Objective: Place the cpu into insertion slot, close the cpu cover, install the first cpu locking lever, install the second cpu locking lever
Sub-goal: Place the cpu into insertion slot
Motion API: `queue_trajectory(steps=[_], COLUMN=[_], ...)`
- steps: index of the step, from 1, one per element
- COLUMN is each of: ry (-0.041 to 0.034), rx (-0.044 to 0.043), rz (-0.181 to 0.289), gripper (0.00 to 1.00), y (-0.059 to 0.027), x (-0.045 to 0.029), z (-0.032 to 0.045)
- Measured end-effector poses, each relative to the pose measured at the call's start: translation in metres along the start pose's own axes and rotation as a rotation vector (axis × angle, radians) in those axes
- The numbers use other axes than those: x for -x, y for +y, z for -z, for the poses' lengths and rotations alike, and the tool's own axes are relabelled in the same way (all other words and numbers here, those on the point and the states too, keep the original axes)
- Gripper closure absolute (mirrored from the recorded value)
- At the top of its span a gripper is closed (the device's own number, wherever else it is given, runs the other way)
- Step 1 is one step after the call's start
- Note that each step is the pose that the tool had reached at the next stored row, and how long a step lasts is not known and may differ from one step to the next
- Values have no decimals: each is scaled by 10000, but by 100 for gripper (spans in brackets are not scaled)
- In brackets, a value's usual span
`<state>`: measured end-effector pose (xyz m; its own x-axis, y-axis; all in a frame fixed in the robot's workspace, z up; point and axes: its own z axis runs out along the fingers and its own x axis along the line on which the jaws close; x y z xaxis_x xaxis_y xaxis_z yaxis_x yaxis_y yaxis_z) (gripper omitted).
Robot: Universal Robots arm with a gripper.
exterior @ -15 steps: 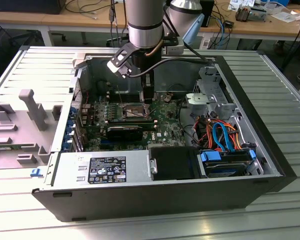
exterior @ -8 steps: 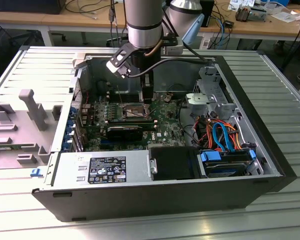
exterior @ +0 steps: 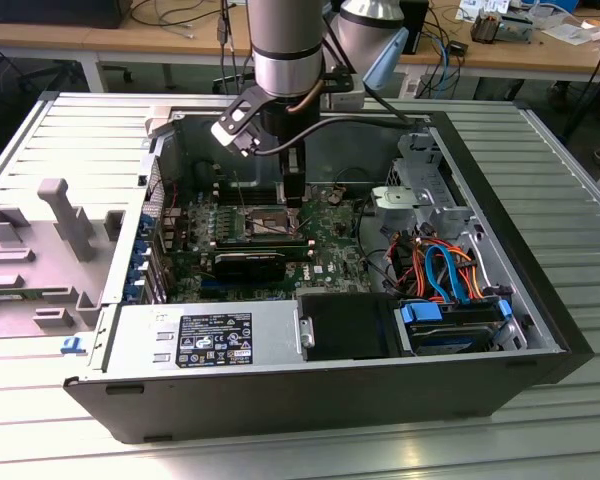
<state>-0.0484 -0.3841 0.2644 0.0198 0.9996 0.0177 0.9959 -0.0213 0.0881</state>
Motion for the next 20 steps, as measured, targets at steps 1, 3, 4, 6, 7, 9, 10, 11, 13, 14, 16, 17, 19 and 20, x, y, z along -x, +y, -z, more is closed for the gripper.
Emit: queue_trajectory(steps=[1, 3, 4, 6, 7, 9, 10, 11, 13, 14, 16, 17, 19, 20], ry=[0, 0, 0, 1, 0, 0, 0, 0, 0, 0, 0, 0, 1, 0], rx=[0, 1, 1, 1, 0, 0, 0, 0, 0, 0, 0, 0, 0, 0], rz=[0, -1, 0, 0, 0, 1, 1, 1, 0, 1, 0, 0, 0, 1], gripper=[45, 45, 45, 45, 45, 45, 45, 45, 45, 45, 45, 45, 45, 45], y=[-2, -9, -12, -22, -27, -35, -38, -40, -48, -50, -56, -58, -63, -65], x=[0, 0, 0, 1, 1, 1, 1, 1, 1, 1, 1, 1, 1, 2], z=[0, 1, 1, 1, 1, 0, -1, -1, -2, -2, -2, -2, -2, -2])
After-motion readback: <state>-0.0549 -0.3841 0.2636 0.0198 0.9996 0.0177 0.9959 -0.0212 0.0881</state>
